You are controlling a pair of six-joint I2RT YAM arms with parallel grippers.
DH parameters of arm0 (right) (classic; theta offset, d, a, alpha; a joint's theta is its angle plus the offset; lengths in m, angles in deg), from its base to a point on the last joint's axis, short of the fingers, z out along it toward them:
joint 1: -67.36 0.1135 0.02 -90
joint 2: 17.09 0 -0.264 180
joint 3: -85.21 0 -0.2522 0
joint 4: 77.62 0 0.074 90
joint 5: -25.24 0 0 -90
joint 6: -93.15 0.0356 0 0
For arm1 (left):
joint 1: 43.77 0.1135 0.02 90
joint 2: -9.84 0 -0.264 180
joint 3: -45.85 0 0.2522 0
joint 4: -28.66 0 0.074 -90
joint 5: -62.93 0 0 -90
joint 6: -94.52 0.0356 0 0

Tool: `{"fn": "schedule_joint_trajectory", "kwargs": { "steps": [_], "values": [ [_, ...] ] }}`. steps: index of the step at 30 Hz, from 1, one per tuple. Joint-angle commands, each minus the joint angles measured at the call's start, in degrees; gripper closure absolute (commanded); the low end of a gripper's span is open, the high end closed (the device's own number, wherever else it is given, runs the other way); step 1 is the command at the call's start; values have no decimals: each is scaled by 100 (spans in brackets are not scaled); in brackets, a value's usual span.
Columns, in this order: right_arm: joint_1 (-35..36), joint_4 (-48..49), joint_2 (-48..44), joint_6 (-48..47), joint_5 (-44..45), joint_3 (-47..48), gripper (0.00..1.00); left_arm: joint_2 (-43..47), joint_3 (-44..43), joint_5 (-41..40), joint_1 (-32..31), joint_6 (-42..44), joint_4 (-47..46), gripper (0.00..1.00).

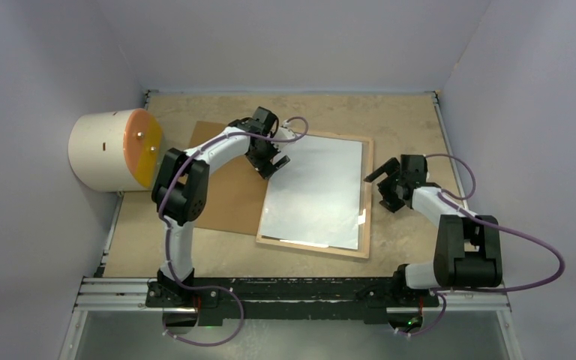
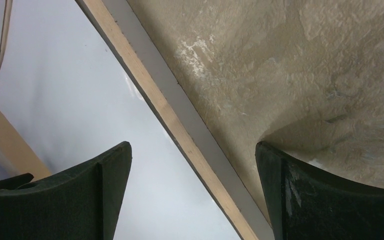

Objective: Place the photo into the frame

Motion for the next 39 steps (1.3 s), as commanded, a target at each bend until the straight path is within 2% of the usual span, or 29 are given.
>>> {"fn": "schedule_joint_trajectory", "kwargs": {
  "steps": [1, 16, 32, 39],
  "values": [
    [6, 135, 168, -22, -125, -156, 5, 6, 6, -184, -278, -56, -194, 4],
    [7, 411, 412, -82, -363, -293, 7, -404, -322, -835, -808, -7, -151, 4],
    [7, 770, 684, -158, -578, -465, 8, -576, -386, -2637, -1448, 463, -514, 5],
    [7, 836, 737, -175, -656, -509, 8, -582, -776, -2462, -1527, 330, -241, 5]
  ]
}}
